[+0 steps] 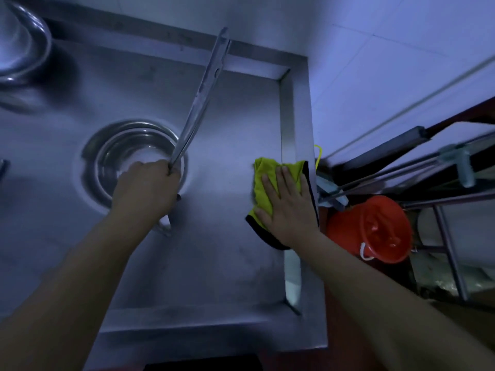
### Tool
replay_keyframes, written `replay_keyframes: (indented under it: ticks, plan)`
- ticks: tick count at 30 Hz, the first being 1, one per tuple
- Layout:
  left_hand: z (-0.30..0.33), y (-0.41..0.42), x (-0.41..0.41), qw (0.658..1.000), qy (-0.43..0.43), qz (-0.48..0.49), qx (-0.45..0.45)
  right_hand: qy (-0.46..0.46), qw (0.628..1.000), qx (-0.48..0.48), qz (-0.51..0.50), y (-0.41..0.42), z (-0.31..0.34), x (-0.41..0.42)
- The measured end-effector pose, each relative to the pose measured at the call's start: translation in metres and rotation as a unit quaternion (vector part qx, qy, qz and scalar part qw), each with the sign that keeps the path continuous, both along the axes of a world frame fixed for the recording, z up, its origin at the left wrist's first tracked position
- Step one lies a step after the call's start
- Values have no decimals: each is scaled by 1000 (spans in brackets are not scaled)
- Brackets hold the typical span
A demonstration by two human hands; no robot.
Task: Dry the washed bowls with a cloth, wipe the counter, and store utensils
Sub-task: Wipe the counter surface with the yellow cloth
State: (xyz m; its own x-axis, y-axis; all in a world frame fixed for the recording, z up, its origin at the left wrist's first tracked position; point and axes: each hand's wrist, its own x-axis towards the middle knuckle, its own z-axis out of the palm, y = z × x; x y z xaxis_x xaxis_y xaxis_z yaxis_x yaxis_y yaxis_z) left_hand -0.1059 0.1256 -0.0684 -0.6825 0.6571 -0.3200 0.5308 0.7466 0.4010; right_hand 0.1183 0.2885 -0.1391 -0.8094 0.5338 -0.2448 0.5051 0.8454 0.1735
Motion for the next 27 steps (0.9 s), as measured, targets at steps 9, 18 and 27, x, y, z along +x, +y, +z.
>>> replay_keyframes:
  ticks: [9,18,27]
  plan:
    - [26,-94,22,1000,-2,-3,21,-4,999,-36,-26,-125,19,95]
    - [35,-184,3,999,16,31,12,109,979,-117,-129,-236,24,65]
    - [30,-259,-38,995,11,97,-18,101,974,-196,56,-334,-1,-99]
